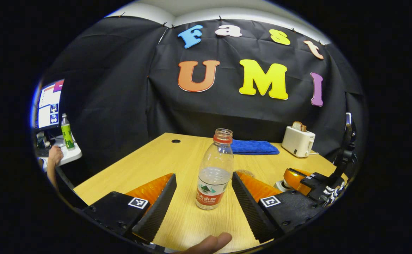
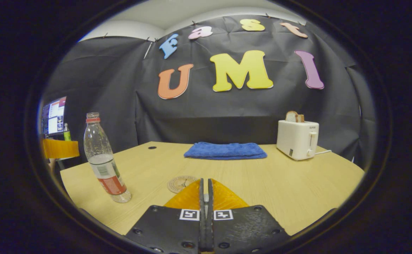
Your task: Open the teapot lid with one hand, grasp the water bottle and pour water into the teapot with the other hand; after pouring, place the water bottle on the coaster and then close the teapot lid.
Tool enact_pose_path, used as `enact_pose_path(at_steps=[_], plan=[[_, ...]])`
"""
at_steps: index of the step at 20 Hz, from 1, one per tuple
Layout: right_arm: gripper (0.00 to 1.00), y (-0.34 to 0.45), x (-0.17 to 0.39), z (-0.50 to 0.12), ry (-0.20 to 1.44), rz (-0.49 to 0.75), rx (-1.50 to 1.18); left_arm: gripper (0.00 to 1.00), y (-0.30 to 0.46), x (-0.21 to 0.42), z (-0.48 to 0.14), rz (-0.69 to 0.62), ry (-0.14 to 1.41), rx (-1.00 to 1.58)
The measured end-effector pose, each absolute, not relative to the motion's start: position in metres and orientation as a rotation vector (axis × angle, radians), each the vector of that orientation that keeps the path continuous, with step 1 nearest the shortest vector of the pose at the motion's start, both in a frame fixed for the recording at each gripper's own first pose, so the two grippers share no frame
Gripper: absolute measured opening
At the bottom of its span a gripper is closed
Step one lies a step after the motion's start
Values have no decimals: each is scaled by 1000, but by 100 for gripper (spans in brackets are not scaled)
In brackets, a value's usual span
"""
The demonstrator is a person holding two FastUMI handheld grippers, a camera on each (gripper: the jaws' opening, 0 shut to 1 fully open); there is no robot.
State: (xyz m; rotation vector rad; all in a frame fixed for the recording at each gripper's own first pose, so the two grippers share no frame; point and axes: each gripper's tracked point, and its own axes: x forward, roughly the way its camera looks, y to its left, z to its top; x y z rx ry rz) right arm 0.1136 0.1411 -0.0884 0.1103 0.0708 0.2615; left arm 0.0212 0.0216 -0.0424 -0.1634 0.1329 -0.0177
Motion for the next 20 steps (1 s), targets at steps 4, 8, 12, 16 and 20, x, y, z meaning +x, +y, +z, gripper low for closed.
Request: enact_pose_path(at_steps=[4, 8, 12, 16, 20], plan=[[0, 115, 95, -62, 2, 233, 64, 99, 22, 26, -49, -28, 115, -179], [0, 83, 77, -47, -34, 181, 42, 98, 17, 27, -65, -73, 127, -176], [0, 63, 64, -41, -20, 166, 62, 98, 7, 38, -65, -135, 71, -131], [0, 49, 54, -35, -11, 144, 42, 98, 9, 65, -76, -137, 54, -115], [0, 41, 45, -21, -36, 144, 41, 98, 9, 87, -83, -140, 48, -88]])
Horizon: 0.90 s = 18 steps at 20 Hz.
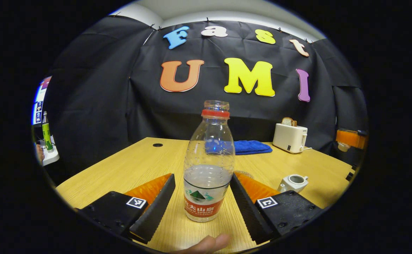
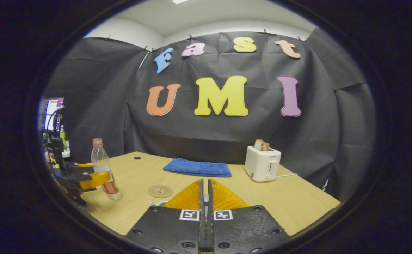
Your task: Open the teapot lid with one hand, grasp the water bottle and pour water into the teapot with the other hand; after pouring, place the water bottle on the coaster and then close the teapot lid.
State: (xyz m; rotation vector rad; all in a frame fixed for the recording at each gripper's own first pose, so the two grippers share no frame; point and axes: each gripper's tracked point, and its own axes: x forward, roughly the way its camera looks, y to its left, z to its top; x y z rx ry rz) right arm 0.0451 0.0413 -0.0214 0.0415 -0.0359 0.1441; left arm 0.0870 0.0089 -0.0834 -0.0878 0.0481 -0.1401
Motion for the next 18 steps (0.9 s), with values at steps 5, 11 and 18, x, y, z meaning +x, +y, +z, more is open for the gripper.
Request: enact_pose_path(at_steps=[5, 11, 18], plan=[[0, 33, 46, -19, -39, 132, 50, 98, 15, 104, -92, -112, 46, -68], [0, 35, 47, -23, -24, 136, 47, 79, 8, 98, -90, -122, 32, -1], [0, 30, 51, -31, 6, 140, 29, 76, 22, 91, -82, 13, 74, 325]])
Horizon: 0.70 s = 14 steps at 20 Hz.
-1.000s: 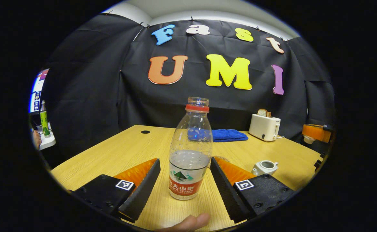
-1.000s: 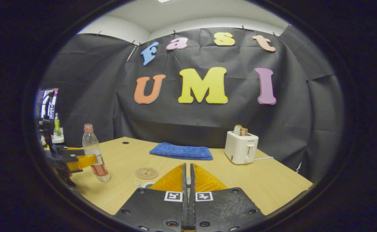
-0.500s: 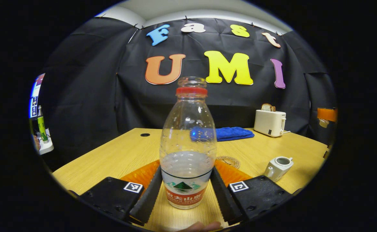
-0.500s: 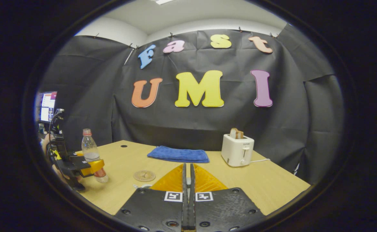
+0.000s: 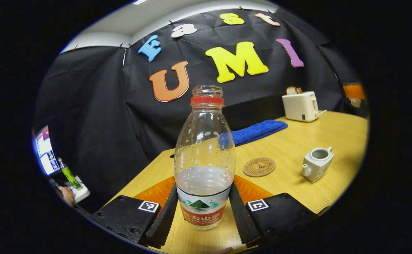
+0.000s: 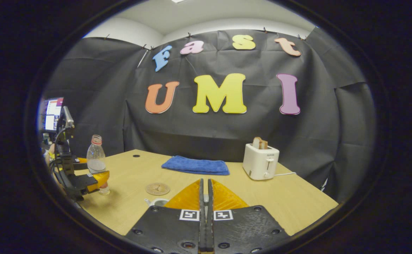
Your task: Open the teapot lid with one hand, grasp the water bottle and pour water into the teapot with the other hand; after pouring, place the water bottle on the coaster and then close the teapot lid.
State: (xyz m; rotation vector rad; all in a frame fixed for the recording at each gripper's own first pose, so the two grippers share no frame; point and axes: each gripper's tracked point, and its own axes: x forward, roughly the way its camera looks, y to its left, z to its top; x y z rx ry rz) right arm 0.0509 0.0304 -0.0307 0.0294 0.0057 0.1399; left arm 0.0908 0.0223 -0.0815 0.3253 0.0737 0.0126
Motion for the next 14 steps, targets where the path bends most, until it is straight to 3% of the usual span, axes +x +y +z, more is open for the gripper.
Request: enact_pose_path(at_steps=[11, 12, 14], plan=[[0, 3, 55, -30, 24, 78, 20, 75, 3, 83, -78, 30, 118, 881], [0, -1, 54, -29, 22, 72, 23, 79, 0, 83, -78, 18, 122, 913], [0, -8, 55, -27, 19, 62, 31, 75, -9, 85, -79, -1, 130, 993]])
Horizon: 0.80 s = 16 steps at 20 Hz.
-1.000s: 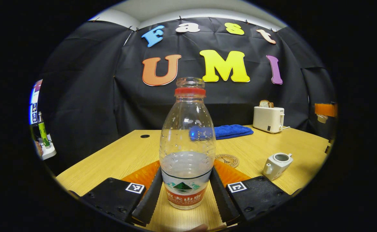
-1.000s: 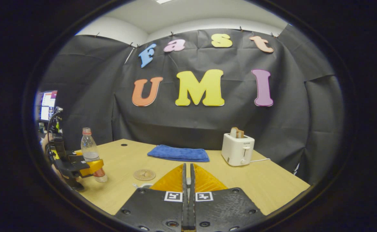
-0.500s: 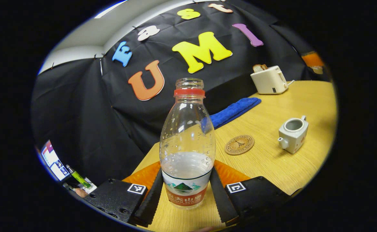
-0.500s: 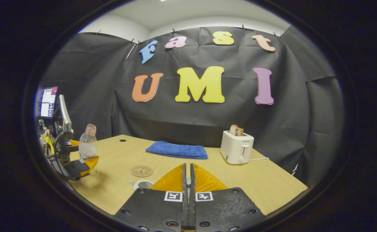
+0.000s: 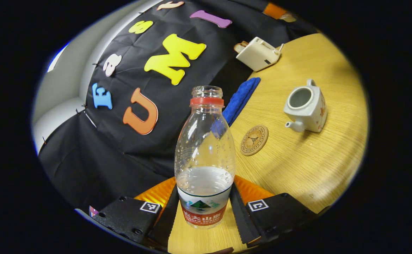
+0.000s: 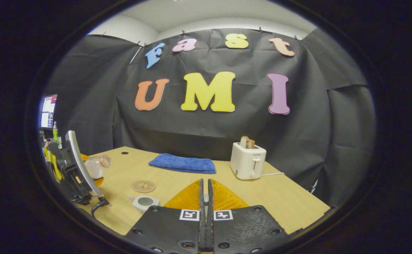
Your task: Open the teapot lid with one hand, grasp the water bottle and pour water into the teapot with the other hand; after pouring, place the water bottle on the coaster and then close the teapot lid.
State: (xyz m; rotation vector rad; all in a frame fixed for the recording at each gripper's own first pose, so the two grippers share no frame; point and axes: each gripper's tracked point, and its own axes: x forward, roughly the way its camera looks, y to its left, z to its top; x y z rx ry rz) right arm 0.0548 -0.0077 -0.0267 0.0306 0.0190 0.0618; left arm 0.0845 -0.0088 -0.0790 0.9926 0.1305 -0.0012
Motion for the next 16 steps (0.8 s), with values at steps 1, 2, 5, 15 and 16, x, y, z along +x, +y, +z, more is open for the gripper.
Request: enact_pose_path(at_steps=[1, 2, 5, 15, 16], plan=[[0, -11, 55, -26, 18, 58, 34, 75, -12, 86, -80, -7, 136, 1039], [0, -14, 54, -26, 17, 51, 36, 75, -13, 88, -80, -12, 144, 1084], [0, -22, 53, -21, 8, 38, 61, 74, -18, 92, -85, -46, 174, 1198], [0, -27, 51, -18, -7, 29, 61, 74, -34, 88, -83, -87, 182, 1520], [0, -28, 52, -18, -6, 30, 62, 74, -37, 85, -79, -89, 170, 1541]])
